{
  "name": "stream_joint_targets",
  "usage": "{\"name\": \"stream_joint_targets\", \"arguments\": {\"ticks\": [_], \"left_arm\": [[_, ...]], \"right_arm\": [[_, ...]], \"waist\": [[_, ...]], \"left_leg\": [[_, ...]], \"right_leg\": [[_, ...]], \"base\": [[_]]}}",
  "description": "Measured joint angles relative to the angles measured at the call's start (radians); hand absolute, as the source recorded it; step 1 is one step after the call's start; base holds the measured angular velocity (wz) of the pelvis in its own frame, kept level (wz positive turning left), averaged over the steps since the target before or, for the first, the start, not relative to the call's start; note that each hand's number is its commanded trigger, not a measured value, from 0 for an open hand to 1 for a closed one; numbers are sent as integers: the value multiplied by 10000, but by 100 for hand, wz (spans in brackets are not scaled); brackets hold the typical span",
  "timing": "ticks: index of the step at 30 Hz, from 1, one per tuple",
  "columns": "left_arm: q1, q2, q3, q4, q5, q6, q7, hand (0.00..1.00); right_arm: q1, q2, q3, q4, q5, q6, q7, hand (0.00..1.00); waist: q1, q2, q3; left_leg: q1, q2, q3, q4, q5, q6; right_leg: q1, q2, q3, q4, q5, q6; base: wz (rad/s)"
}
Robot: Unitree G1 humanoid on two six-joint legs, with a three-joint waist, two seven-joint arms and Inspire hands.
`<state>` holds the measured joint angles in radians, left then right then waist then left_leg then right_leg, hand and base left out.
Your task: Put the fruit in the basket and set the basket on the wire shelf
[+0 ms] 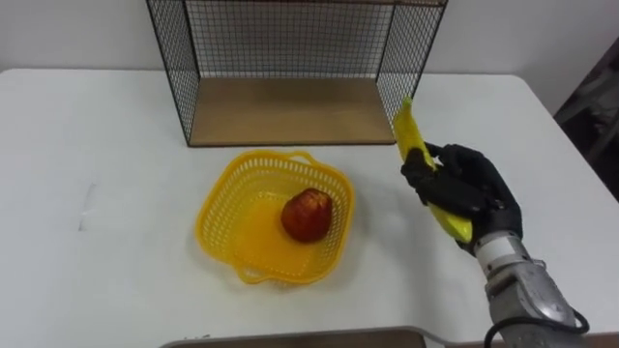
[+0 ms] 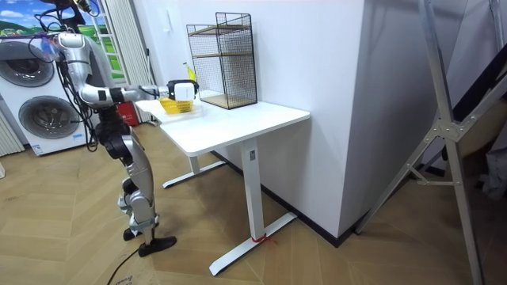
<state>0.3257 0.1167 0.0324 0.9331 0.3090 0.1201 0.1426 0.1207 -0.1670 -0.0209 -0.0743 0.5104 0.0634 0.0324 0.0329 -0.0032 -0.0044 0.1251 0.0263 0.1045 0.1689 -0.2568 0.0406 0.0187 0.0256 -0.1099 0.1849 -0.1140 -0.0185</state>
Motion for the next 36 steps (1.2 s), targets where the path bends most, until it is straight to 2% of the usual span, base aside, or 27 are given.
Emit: {"name": "stream_joint_targets", "arguments": {"ticks": [3,9,12,15,18,21,25,28,32,34,36], "left_arm": [[30,-107,0,14,-28,-39,-5,0],[-154,-62,22,430,3,-370,-268,0],[-225,68,-193,614,-23,-482,-237,0],[-291,167,-354,704,-19,-636,-173,0],[-384,181,-369,767,-18,-674,-177,0],[-519,214,-384,907,-23,-817,-206,0],[-684,292,-567,1111,-144,-881,-252,0],[-783,416,-878,1195,-205,-908,-264,0],[-999,467,-1055,1509,-199,-961,-294,0],[-997,536,-1087,1550,-192,-957,-445,0],[-1023,556,-1128,1573,-189,-945,-551,0]], "right_arm": [[-42,1,-19,-341,-92,-198,-90,100],[-52,-3,-8,-1465,-2111,-234,-438,100],[-312,-37,175,-1694,-3205,-740,-579,100],[-410,-110,475,-1740,-4254,-820,-738,100],[-461,-311,795,-1971,-5130,-899,-681,100],[-465,-320,819,-2103,-5465,-1075,-621,100],[-532,-331,1049,-2134,-5890,-1172,-614,100],[-713,-399,1601,-2114,-6498,-1177,-604,100],[-775,-536,2169,-2105,-6988,-1176,-229,100],[-813,-555,2445,-2106,-7161,-1176,22,100],[-814,-560,2653,-2105,-7209,-1158,267,100]], "waist": [[-31,97,-74],[15,74,-72],[7,-32,-25],[49,-161,-12],[68,-168,-10],[201,-164,-2],[280,-158,17],[376,-162,97],[608,-214,146],[620,-272,177],[630,-311,176]], "left_leg": [[-10,-24,-1,36,2,0],[-38,-40,23,64,6,2],[-100,-56,28,83,13,2],[-116,-35,23,122,14,1],[-126,-32,23,87,13,2],[-110,-30,25,-5,13,2],[-98,-35,25,-6,14,0],[-97,-19,-8,-6,18,-7],[-108,-14,-40,-17,18,-6],[-116,-17,-49,-24,18,-6],[-131,-19,-54,-24,17,-6]], "right_leg": [[2,-20,-36,11,0,0],[-42,-22,-7,29,0,-1],[-99,-7,-1,53,0,-2],[-126,2,10,60,1,-2],[-148,-7,10,54,2,0],[-137,5,37,30,2,0],[-122,29,63,22,2,0],[-107,29,44,12,2,-1],[-108,11,-9,7,2,-1],[-112,11,-15,0,2,-1],[-119,7,-54,-7,2,0]], "base": [[0],[0],[0],[0],[0],[0],[0],[0],[0],[0],[0]]}}
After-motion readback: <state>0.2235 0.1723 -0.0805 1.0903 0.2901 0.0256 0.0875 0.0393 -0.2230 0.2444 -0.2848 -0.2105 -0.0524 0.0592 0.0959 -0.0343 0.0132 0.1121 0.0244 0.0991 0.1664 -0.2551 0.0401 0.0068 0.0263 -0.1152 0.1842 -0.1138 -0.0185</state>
